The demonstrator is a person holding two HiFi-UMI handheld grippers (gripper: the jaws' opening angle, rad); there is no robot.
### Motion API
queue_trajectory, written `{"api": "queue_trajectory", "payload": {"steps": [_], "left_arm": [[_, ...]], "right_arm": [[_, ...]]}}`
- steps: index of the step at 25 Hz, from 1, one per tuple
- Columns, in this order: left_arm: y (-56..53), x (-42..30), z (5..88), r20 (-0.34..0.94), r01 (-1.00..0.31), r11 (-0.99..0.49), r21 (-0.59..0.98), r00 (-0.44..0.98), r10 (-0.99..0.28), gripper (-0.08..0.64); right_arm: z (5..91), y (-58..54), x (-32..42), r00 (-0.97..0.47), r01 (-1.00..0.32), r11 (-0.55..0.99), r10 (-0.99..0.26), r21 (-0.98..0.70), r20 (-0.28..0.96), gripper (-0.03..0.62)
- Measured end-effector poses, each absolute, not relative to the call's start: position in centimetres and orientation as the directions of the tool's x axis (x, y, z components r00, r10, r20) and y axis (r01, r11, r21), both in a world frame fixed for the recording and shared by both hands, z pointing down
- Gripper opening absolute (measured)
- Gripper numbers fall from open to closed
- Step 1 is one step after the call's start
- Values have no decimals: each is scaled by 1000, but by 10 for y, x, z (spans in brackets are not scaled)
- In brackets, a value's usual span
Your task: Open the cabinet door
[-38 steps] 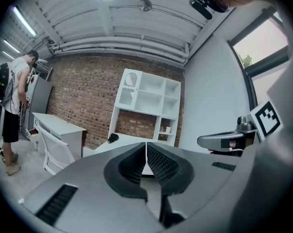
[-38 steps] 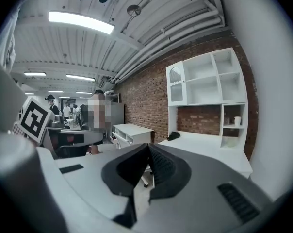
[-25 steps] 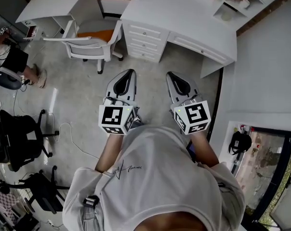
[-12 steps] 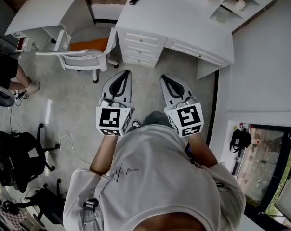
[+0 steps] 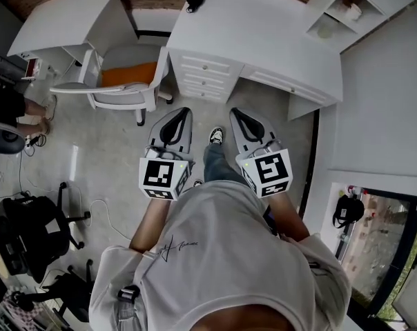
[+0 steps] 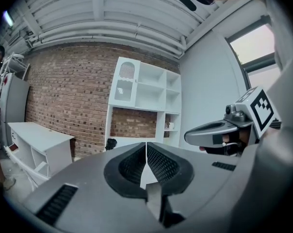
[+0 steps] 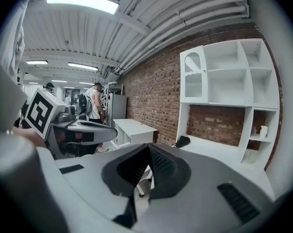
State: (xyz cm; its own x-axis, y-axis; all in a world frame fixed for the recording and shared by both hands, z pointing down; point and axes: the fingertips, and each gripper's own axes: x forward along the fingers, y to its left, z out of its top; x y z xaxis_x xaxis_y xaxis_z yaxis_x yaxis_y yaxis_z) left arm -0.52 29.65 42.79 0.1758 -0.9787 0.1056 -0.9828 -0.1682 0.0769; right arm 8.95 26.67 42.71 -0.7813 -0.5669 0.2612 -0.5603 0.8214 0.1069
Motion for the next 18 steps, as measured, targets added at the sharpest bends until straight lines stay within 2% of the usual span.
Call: {"api": "queue_trajectory", "payload": {"steps": [18], "left_arm": [[62,-16,397,115,-983,-174,-56,166,-979,17]], "right_arm": [[430,26,94,-779,-610,793,-600,3,180,25]]}}
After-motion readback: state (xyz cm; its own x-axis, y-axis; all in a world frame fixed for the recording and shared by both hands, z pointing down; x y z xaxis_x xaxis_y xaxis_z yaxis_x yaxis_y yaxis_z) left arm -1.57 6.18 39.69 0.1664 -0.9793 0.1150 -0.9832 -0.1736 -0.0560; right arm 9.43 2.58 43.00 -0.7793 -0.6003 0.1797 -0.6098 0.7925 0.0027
